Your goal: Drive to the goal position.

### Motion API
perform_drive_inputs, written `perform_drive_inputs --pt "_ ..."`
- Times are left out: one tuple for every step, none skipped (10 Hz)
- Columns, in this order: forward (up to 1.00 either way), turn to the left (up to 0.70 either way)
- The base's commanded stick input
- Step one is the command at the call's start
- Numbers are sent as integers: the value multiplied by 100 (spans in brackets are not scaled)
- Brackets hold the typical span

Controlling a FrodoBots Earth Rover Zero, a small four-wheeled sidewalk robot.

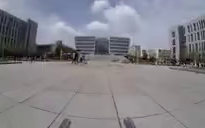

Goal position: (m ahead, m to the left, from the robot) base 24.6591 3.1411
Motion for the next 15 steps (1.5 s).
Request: perform_drive_inputs --pt "100 0" --pt "100 0" --pt "100 0" --pt "100 0" --pt "100 0" --pt "100 0" --pt "100 0" --pt "100 0" --pt "100 0" --pt "100 0" --pt "100 0" --pt "100 -1" --pt "100 -16" --pt "100 -38" --pt "100 -20"
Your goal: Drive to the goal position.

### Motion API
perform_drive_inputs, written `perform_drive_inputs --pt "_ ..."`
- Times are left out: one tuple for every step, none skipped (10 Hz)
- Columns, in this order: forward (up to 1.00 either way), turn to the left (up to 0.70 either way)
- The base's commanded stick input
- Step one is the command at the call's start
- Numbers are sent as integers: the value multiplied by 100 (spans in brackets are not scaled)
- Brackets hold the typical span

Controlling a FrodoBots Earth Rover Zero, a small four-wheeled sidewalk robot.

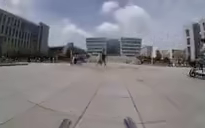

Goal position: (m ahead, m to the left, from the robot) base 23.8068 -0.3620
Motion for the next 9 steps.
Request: perform_drive_inputs --pt "100 -1" --pt "100 0" --pt "100 0" --pt "100 0" --pt "100 0" --pt "100 0" --pt "100 0" --pt "100 0" --pt "100 0"
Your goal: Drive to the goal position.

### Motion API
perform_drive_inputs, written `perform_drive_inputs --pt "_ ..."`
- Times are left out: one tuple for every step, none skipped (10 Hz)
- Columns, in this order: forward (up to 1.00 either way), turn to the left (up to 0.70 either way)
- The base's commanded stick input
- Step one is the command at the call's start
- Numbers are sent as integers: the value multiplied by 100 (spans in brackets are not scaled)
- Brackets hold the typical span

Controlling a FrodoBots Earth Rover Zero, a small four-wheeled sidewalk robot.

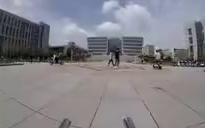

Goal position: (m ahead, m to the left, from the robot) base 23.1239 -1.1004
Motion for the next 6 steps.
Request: perform_drive_inputs --pt "100 0" --pt "100 0" --pt "100 0" --pt "100 0" --pt "100 0" --pt "100 0"
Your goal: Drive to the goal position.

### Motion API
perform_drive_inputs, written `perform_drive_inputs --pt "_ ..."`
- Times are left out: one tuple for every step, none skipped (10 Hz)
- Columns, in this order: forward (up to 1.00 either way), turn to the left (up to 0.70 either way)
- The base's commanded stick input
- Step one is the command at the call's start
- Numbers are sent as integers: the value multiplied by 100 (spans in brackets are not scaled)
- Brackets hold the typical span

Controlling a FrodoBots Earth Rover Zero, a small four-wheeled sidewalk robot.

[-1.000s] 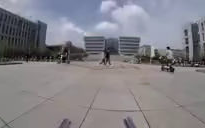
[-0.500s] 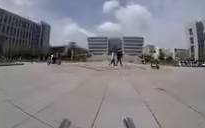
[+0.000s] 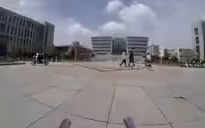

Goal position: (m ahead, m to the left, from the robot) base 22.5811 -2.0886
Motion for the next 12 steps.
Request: perform_drive_inputs --pt "100 -2" --pt "100 -13" --pt "100 -26" --pt "100 -40" --pt "100 -40" --pt "100 -40" --pt "100 -40" --pt "100 -40" --pt "100 -40" --pt "100 -40" --pt "100 -27" --pt "100 -2"
